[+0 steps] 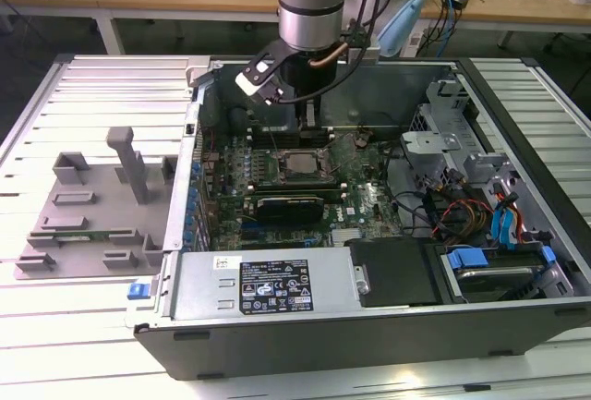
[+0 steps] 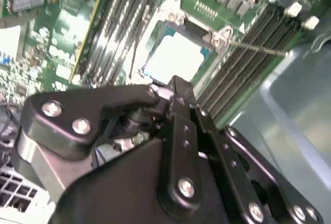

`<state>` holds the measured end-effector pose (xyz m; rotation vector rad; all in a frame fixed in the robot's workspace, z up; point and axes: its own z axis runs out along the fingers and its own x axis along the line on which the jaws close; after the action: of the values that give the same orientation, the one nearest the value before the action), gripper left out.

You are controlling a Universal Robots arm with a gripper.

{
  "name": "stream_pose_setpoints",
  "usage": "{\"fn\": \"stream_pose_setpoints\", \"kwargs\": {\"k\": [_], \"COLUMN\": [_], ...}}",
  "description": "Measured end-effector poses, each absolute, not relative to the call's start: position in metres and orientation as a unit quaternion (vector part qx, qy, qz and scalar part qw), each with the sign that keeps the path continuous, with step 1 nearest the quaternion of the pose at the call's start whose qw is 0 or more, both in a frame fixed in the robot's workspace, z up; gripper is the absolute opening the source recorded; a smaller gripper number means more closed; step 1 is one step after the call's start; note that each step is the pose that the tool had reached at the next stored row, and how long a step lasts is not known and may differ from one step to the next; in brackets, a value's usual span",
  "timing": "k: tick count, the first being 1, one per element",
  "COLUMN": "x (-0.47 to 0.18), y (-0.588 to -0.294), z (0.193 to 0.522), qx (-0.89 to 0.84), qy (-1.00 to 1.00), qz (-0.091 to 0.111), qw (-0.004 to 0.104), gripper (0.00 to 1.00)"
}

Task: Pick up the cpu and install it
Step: 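Place the cpu into insertion slot, then close the cpu cover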

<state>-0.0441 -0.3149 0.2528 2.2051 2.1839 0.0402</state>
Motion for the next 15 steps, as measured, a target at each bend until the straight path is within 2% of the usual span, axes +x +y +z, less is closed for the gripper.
{"fn": "stream_pose_setpoints", "kwargs": {"k": [15], "x": [-0.0442], "y": [-0.3149], "z": [0.2558], "qx": [0.71], "qy": [0.703], "qz": [0.013], "qw": [0.019], "gripper": [0.11]}}
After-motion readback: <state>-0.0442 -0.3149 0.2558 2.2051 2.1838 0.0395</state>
